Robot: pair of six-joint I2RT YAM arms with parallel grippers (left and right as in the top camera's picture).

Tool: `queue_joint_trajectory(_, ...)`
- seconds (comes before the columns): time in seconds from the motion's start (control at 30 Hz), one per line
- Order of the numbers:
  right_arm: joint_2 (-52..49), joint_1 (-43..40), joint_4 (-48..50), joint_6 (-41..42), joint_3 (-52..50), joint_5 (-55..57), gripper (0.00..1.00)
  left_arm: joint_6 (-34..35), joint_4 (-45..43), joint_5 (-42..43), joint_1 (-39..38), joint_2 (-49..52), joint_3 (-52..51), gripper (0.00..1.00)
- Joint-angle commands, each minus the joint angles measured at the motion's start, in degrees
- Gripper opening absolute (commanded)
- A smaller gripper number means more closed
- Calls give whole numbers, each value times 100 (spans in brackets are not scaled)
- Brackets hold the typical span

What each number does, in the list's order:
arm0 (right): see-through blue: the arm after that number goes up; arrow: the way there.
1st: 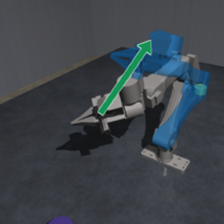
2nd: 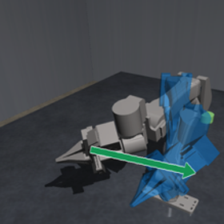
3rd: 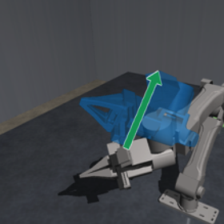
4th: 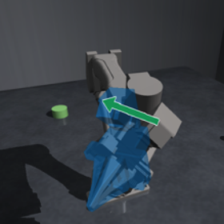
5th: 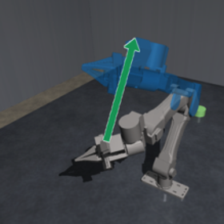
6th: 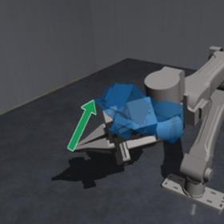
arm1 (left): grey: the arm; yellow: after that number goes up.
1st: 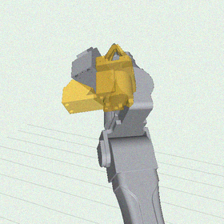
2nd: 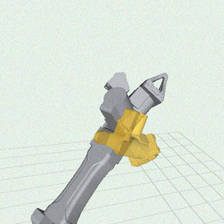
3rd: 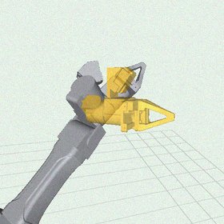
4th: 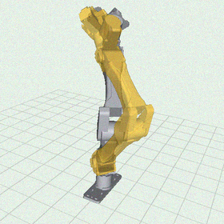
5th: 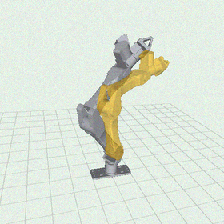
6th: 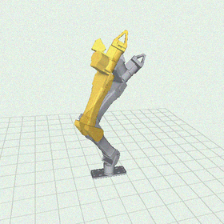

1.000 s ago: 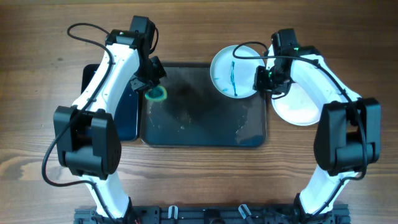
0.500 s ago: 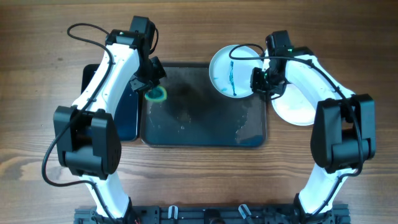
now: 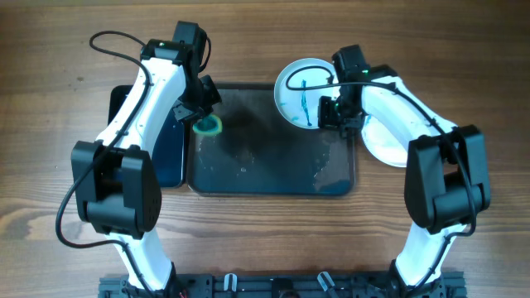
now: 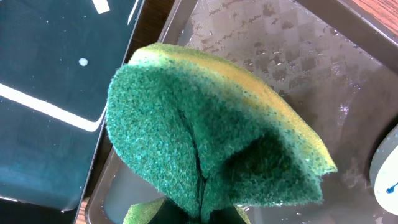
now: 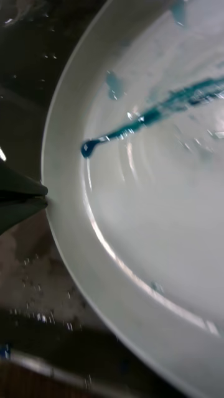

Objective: Clean dirty plates on tray and stack at the side

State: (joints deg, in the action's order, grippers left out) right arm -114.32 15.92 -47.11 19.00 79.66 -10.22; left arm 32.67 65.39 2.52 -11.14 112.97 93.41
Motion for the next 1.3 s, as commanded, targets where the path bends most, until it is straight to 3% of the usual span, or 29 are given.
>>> queue_joint_trajectory(0.0, -120, 275, -28, -42, -50, 114, 4, -72, 4, 66, 0, -164, 94, 4)
queue_joint_trajectory(0.2, -120, 391, 2, 219, -50, 168, 21, -72, 24, 66, 0, -164, 94, 4)
queue_joint_trajectory(0.53, 48, 372, -33, 411, 232, 195, 22, -72, 28, 66, 0, -164, 94, 4)
queue_joint_trajectory(1.03, 55, 275, 708, 348, 245, 647, 30, -72, 24, 66, 0, -164, 94, 4)
queue_joint_trajectory(1.27, -186, 367, 411, 356, 236, 267, 29, -72, 24, 66, 0, -164, 94, 4)
